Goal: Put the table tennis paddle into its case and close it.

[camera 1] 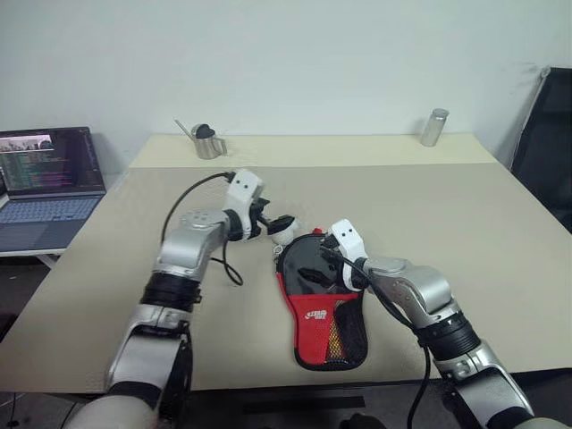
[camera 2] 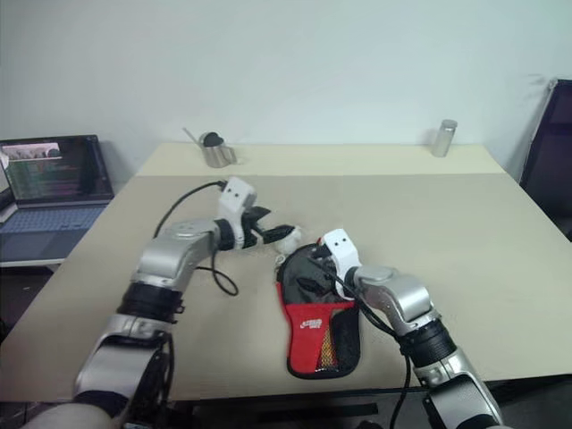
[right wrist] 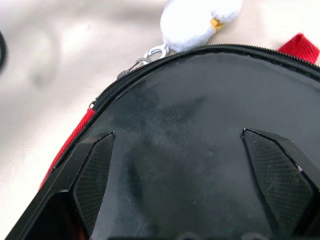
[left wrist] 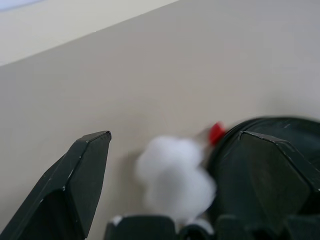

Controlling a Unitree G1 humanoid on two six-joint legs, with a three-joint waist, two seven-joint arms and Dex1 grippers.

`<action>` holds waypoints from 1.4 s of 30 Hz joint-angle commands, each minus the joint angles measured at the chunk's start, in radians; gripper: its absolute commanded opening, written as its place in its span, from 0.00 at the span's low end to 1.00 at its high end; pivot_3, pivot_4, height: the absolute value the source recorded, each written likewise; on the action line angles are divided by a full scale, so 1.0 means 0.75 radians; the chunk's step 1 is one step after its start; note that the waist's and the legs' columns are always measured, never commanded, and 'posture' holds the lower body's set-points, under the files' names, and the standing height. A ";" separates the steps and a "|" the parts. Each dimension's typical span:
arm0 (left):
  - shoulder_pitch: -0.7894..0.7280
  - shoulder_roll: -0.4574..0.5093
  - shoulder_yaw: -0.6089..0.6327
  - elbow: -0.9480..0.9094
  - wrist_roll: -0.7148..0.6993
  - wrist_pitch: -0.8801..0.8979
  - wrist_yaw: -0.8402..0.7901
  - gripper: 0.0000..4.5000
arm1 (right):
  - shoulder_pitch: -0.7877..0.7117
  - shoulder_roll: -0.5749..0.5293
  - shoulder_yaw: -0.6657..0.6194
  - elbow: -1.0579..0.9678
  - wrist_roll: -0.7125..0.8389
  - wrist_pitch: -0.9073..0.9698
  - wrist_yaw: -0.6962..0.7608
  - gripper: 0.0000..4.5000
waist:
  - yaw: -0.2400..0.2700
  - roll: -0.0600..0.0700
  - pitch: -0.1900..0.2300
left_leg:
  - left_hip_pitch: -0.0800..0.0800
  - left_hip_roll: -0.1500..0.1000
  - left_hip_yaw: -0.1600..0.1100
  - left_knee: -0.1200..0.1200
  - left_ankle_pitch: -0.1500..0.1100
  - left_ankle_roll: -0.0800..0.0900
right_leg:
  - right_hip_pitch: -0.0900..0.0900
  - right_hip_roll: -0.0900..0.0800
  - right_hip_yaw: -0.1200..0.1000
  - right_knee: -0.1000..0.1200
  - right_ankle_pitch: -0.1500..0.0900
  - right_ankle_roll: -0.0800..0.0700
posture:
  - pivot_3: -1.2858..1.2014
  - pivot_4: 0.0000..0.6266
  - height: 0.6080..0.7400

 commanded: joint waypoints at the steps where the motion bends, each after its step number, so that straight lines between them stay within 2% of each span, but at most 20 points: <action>1: -0.066 -0.014 -0.005 0.102 0.064 -0.026 0.066 1.00 | 0.067 0.028 0.004 0.044 -0.025 0.051 -0.003 1.00 | -0.003 0.000 0.000 | 0.003 0.000 0.000 0.000 0.000 0.000 | 0.002 0.001 0.000 0.001 0.000 0.000 | 0.52 0.24 1.00; 7: -0.107 -0.072 -0.008 0.291 0.152 -0.077 0.211 1.00 | 0.105 0.055 -0.014 -0.003 -0.047 0.081 -0.001 1.00 | 0.000 0.000 -0.001 | 0.016 0.000 0.001 -0.001 0.000 0.000 | 0.012 0.002 0.001 0.003 0.000 0.000 | 0.52 0.24 1.00; 14: -0.118 -0.141 -0.037 0.429 0.221 -0.099 0.279 1.00 | 0.119 0.053 -0.023 -0.035 -0.074 0.103 0.010 1.00 | 0.002 0.000 -0.002 | 0.016 0.000 0.001 -0.001 0.000 0.000 | 0.013 0.001 0.002 0.003 0.000 0.000 | 0.52 0.24 1.00; 21: -0.115 -0.185 -0.040 0.441 0.267 -0.015 0.361 1.00 | 0.129 0.055 -0.033 -0.052 -0.081 0.122 0.007 1.00 | 0.003 0.000 -0.010 | 0.016 0.000 0.001 -0.001 0.000 0.000 | 0.014 0.001 0.002 0.002 0.000 0.000 | 0.52 0.24 1.00; 25: -0.098 -0.193 -0.028 0.434 0.265 -0.032 0.376 0.80 | 0.130 0.064 -0.040 -0.051 -0.086 0.129 0.008 1.00 | 0.003 0.000 -0.010 | 0.020 0.000 0.000 -0.001 0.000 0.000 | 0.018 0.001 0.001 0.002 0.000 0.000 | 0.52 0.24 1.00; 31: -0.088 -0.200 0.009 0.403 0.245 -0.016 0.408 0.31 | 0.131 0.069 -0.040 -0.053 -0.091 0.136 0.015 1.00 | 0.000 0.000 -0.010 | 0.020 0.001 -0.001 -0.002 0.000 0.000 | 0.019 0.001 0.002 0.002 0.000 0.000 | 0.52 0.24 1.00; 35: -0.078 -0.185 0.006 0.404 0.265 -0.042 0.428 0.07 | 0.130 0.067 -0.039 -0.054 -0.095 0.140 0.022 1.00 | 0.000 0.000 -0.011 | 0.020 0.001 0.000 -0.001 0.000 0.000 | 0.019 0.001 0.002 0.002 0.000 0.000 | 0.52 0.24 1.00; 42: -0.139 -0.160 -0.001 0.504 0.342 -0.224 0.557 0.04 | 0.143 0.070 -0.018 -0.066 -0.107 0.130 0.056 1.00 | 0.000 0.000 -0.010 | 0.021 0.001 -0.001 -0.002 0.000 0.000 | 0.019 0.001 0.001 0.002 0.000 0.000 | 0.52 0.24 1.00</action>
